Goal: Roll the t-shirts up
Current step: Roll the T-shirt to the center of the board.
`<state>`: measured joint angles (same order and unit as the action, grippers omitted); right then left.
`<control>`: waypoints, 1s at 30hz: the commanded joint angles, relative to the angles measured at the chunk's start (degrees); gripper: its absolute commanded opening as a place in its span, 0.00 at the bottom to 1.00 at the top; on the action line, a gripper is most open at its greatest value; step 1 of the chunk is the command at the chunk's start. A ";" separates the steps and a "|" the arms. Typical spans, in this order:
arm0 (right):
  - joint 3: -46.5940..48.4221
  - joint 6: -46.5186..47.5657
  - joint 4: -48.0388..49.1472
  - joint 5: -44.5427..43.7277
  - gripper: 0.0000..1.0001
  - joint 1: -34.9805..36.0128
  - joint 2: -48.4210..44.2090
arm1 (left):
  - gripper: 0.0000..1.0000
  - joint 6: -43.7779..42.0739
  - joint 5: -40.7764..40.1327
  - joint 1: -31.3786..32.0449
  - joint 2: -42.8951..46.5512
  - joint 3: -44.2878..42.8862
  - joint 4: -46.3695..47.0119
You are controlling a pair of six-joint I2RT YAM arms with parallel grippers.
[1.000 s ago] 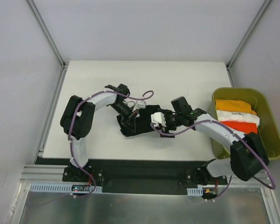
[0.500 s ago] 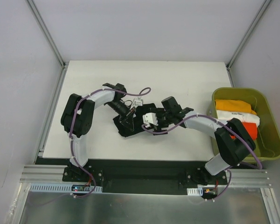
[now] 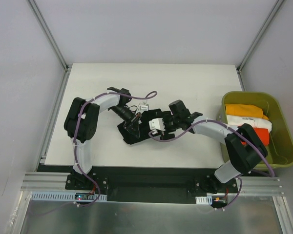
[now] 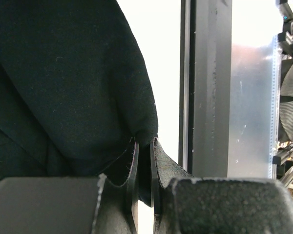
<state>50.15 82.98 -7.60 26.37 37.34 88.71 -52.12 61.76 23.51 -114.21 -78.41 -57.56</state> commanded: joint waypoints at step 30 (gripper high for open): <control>15.50 9.58 -63.15 6.85 0.13 -1.66 12.97 | 0.00 6.07 -0.50 -4.96 -1.43 4.94 -9.14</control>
<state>64.77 92.84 -49.91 34.46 37.74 95.96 -46.83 67.09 20.64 -111.59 -71.59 -60.25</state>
